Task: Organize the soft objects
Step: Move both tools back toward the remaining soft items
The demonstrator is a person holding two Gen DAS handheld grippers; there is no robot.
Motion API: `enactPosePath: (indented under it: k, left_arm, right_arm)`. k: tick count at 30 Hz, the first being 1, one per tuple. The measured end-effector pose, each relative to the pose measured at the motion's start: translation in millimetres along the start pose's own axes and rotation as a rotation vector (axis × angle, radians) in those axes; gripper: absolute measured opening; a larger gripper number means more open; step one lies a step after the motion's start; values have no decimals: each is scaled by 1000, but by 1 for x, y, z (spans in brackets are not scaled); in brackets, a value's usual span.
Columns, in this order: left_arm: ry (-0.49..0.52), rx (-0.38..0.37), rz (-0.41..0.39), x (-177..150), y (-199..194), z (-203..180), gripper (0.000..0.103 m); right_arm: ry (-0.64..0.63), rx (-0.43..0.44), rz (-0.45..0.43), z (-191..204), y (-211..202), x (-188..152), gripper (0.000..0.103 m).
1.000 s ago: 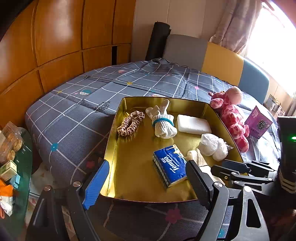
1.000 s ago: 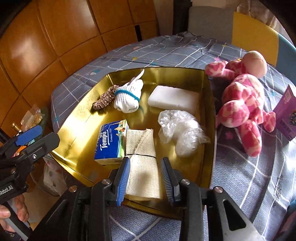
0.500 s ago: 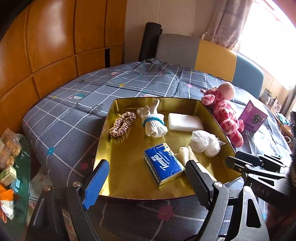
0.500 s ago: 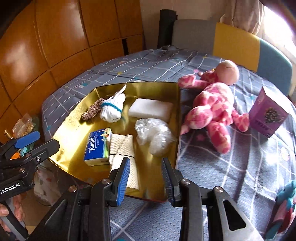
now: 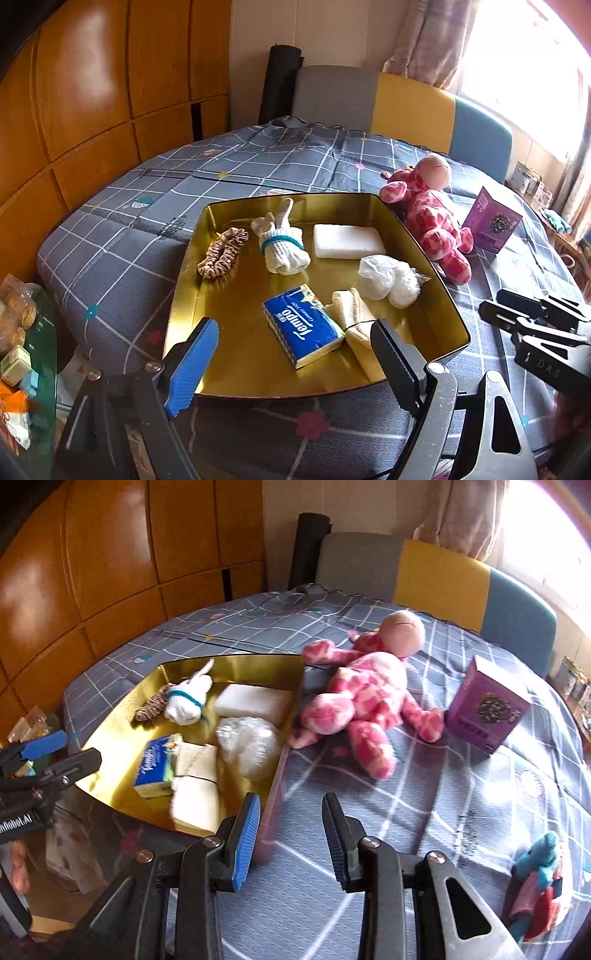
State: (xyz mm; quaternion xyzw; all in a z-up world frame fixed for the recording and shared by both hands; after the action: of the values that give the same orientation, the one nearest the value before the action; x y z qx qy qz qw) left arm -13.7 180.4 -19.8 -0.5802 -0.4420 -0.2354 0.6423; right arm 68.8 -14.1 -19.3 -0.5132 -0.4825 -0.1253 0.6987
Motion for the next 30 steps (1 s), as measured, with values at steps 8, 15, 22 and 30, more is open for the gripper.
enactPosePath:
  k: [8,15,22,30]
  left_arm:
    - [47,-33,-5,5,1,-20,85]
    - [93,-79,-8,10,1,-44,85]
    - [136,-132,-11,16,3,-74,85]
    - [200,-202,-2,20,8,-109,85]
  right_arm:
    - [-19,-98,11,-46,-14,-7,35]
    - [-5,-205,18,-98,-30,-11,35]
    - [44,-312,26,-152,-53,-23,35]
    - [157,-482,-2,-219,-88,-45,35]
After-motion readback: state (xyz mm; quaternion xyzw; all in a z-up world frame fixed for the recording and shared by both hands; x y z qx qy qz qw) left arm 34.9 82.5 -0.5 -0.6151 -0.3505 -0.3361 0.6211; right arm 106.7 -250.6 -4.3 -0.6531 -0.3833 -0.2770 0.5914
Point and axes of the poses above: each gripper's, at about its wrist camera, not at the fingertips, and y roughly the way its jaws point, z to its left, x to its top, the point moved 4 cm from there along y, roughly the way its jaws point, and after that the axes turned 12 degrees about -z, right-handed, at the moved point
